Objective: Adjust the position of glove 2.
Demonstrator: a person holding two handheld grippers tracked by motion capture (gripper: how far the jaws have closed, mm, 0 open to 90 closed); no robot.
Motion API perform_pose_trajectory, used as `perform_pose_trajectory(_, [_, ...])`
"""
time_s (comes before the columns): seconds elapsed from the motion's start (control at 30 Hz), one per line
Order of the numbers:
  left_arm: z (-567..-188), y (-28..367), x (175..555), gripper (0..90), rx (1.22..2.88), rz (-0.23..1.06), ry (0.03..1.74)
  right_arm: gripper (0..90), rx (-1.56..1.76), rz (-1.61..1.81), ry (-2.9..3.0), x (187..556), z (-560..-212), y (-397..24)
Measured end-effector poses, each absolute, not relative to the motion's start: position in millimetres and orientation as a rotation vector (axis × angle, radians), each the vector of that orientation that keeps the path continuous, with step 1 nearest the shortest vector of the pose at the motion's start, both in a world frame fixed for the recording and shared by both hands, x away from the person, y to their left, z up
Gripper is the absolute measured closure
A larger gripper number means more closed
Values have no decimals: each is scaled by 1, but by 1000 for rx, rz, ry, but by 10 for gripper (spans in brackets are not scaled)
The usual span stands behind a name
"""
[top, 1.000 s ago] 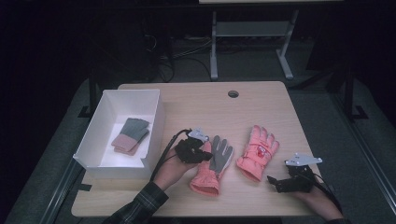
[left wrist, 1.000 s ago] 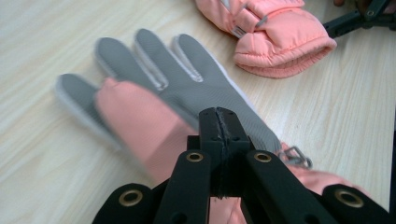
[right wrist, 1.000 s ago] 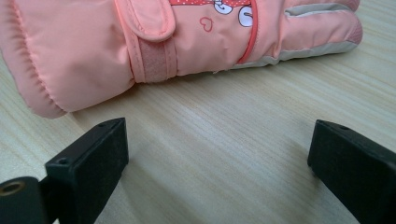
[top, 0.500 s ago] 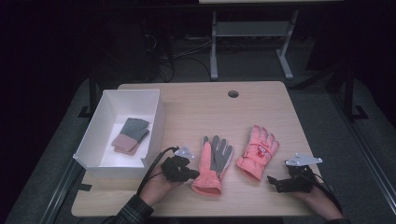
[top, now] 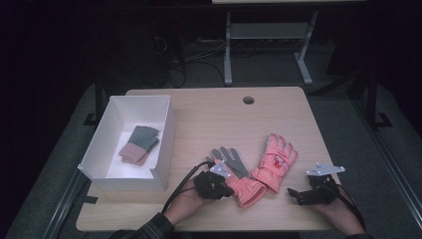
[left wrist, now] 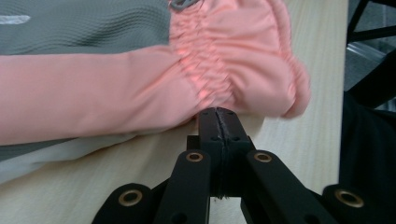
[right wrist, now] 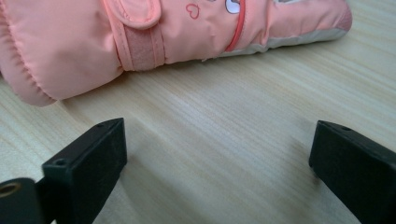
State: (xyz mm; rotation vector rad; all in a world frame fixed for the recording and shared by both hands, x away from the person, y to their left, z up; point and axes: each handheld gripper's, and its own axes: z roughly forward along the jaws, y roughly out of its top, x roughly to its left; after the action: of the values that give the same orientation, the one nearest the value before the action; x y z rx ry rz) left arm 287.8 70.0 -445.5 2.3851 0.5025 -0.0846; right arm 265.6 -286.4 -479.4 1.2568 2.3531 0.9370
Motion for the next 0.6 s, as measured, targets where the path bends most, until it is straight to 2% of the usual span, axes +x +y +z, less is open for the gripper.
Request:
perform_pose_trajectory(0.1, [-445, 89, 288, 776, 2365, -33, 542, 142, 1285, 882, 2375, 266, -473, -282])
perform_pose_trajectory(0.17, [-447, 104, 288, 663, 2364, 3, 570, 209, 1290, 891, 2355, 266, -468, -282])
perform_pose_trajectory(0.23, [-449, 112, 288, 530, 2377, 33, 575, 329, 1312, 936, 2333, 267, -461, -281])
perform_pose_trajectory(0.3, [-454, 123, 287, 454, 2376, 61, 588, 431, 1320, 975, 2317, 269, -455, -279])
perform_pose_trajectory(0.33, [-455, 125, 286, 384, 2371, 72, 596, 545, 1327, 1009, 2299, 271, -447, -276])
perform_pose_trajectory(0.47, [-460, 133, 285, 255, 2379, 118, 587, 861, 1315, 1074, 2296, 278, -434, -265])
perform_pose_trajectory(0.5, [-461, 134, 285, 222, 2378, 136, 589, 899, 1325, 1100, 2294, 280, -431, -261])
perform_pose_trajectory(0.6, [-463, 134, 287, 165, 2364, 150, 593, 900, 1321, 1134, 2322, 290, -424, -247])
